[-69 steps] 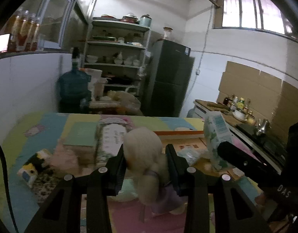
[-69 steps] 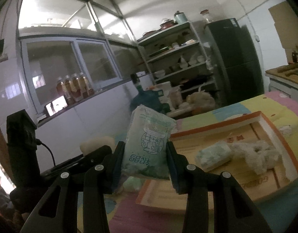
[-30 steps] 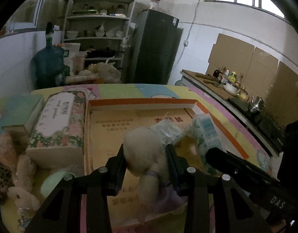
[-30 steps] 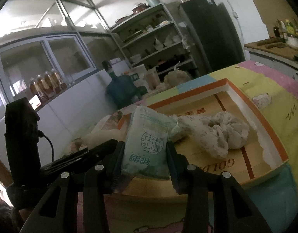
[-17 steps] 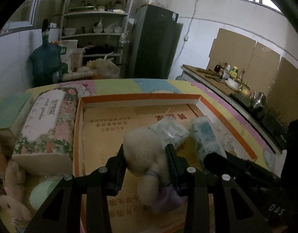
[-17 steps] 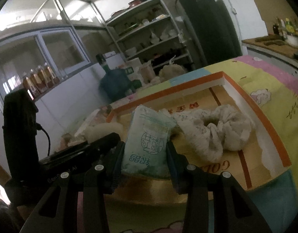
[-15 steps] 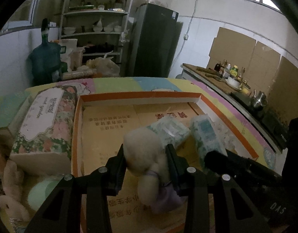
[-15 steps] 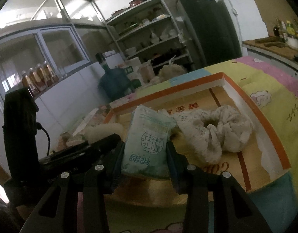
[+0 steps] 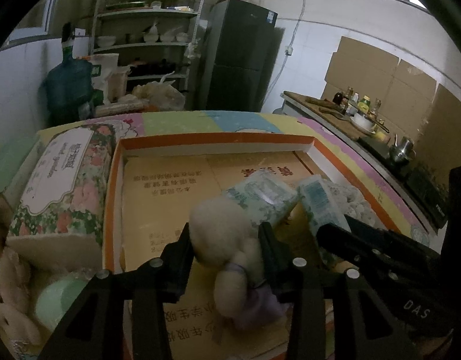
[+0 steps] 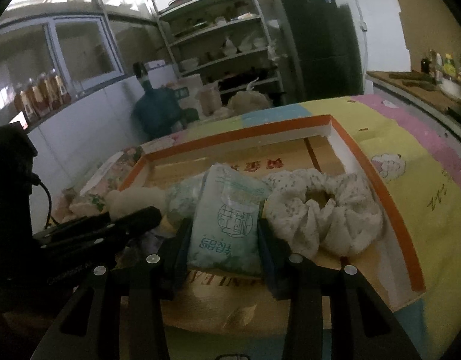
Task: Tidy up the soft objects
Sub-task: 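Lower the packet into the tray and open the right gripper while the left lowers the bear, then open the left gripper to release the plush bear into the tray, then withdraw both grippers from the tray back toward the pile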
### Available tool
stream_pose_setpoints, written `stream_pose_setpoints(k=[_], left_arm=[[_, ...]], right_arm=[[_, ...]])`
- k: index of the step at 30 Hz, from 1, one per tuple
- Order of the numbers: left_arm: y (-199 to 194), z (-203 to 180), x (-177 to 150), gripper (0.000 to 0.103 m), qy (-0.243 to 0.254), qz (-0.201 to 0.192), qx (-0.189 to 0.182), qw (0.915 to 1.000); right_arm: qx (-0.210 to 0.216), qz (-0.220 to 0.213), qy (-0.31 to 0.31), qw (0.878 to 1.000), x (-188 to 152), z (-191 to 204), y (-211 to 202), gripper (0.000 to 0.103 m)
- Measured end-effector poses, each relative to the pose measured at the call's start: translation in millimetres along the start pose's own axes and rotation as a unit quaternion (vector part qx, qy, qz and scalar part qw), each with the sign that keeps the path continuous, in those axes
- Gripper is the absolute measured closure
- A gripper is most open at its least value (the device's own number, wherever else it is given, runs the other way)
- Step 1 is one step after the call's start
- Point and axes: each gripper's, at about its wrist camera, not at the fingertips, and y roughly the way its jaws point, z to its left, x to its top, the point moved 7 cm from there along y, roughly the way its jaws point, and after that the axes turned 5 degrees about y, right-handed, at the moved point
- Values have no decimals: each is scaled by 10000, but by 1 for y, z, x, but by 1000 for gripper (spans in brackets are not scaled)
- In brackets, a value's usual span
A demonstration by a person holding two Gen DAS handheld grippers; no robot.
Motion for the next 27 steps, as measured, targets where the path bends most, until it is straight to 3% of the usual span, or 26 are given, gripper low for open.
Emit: stream_pose_setpoints(k=[3, 6, 13, 16, 22, 27], left_arm=[[-2, -1, -1, 59, -17, 20, -53, 10000], [-6, -1, 0, 57, -48, 10, -170, 9998], [-30, 2, 8, 25, -116, -469, -210, 9986], [-44, 4, 13, 17, -171, -712, -279, 9969], [-67, 2, 19, 14, -99, -1087, -272, 9936], [-88, 2, 24, 11, 64, -1489, 0, 9888]], right_arm=[[30, -7, 6, 10000, -2, 0, 0, 55], [69, -32, 13, 10000, -3, 1, -2, 46], [340, -379, 196, 9985, 6, 1, -17, 33], [453, -589, 350, 9966, 10, -1, -26, 31], [753, -1074, 749, 9885, 21, -4, -47, 27], [608, -1288, 759, 9869, 26, -2, -57, 25]])
